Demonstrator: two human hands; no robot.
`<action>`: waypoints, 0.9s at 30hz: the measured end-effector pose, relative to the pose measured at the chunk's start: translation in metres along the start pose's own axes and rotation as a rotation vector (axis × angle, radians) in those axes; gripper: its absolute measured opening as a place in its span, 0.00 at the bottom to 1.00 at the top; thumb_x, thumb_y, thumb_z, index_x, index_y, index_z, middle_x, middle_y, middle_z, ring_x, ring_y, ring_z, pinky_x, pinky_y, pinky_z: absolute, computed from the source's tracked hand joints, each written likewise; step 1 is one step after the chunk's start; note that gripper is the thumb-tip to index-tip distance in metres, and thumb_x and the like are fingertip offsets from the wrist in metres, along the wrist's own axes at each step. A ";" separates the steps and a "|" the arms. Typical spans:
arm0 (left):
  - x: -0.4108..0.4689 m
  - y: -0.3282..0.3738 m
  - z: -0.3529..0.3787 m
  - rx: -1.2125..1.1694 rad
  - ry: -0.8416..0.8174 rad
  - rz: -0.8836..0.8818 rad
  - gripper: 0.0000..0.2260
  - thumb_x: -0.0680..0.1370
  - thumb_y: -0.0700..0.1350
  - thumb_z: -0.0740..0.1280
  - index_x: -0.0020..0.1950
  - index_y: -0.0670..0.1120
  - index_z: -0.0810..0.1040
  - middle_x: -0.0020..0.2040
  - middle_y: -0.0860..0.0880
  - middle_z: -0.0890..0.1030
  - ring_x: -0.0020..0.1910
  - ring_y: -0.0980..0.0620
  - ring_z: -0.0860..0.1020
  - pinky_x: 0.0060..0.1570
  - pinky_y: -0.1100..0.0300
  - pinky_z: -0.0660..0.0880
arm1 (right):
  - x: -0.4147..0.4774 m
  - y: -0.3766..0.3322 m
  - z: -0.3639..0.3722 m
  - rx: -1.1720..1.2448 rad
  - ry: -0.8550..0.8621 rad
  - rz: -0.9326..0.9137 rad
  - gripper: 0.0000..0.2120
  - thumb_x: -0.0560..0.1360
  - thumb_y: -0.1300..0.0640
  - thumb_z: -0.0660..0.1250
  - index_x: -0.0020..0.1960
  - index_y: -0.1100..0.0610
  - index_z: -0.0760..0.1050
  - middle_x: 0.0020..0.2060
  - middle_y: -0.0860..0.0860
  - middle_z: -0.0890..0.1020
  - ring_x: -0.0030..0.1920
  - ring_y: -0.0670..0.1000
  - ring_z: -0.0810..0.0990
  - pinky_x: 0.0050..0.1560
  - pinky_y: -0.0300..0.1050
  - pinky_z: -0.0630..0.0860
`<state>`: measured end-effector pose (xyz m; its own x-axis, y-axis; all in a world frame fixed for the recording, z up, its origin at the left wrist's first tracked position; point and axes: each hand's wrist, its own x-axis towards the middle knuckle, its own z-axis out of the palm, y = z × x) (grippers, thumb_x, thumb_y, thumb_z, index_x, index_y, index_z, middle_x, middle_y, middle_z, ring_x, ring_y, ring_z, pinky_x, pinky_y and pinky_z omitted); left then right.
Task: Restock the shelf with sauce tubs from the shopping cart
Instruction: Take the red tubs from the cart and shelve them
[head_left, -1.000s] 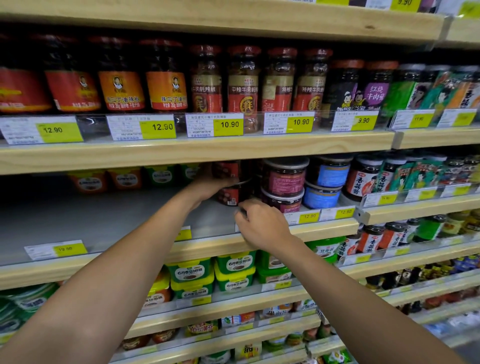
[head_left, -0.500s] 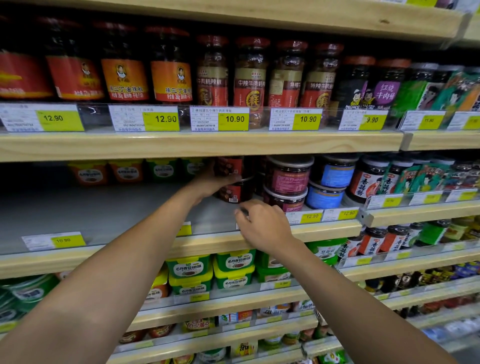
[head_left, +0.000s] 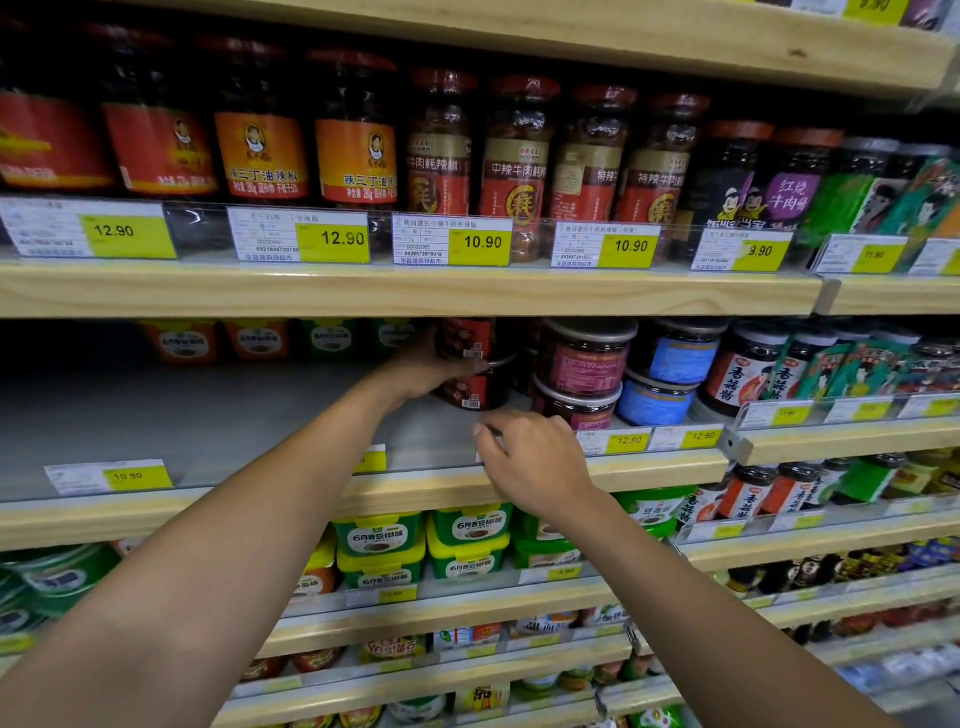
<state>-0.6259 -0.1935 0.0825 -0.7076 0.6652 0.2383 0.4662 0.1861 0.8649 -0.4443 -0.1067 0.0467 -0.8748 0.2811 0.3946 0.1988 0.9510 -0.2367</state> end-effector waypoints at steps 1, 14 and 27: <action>0.001 -0.001 0.000 -0.010 -0.008 -0.006 0.31 0.73 0.44 0.79 0.73 0.45 0.71 0.63 0.52 0.79 0.63 0.54 0.77 0.55 0.69 0.73 | 0.000 0.000 0.000 -0.005 -0.001 0.004 0.20 0.79 0.43 0.49 0.44 0.49 0.77 0.44 0.48 0.84 0.47 0.54 0.80 0.51 0.52 0.71; 0.001 0.001 0.004 -0.012 0.006 -0.026 0.30 0.74 0.41 0.78 0.73 0.44 0.70 0.64 0.50 0.78 0.60 0.55 0.76 0.43 0.80 0.70 | -0.002 0.001 0.001 -0.022 -0.015 -0.001 0.18 0.80 0.44 0.51 0.39 0.49 0.72 0.41 0.49 0.83 0.46 0.54 0.78 0.50 0.52 0.69; -0.056 0.015 -0.015 0.257 0.003 0.034 0.33 0.74 0.45 0.78 0.76 0.45 0.69 0.72 0.46 0.75 0.71 0.49 0.72 0.59 0.66 0.66 | -0.040 0.007 -0.015 0.157 0.150 -0.079 0.19 0.79 0.48 0.61 0.67 0.53 0.75 0.63 0.48 0.75 0.66 0.50 0.71 0.68 0.50 0.68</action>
<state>-0.5871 -0.2387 0.0890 -0.6905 0.6721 0.2673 0.6093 0.3414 0.7157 -0.4018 -0.1094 0.0427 -0.8073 0.2336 0.5419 0.0508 0.9424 -0.3305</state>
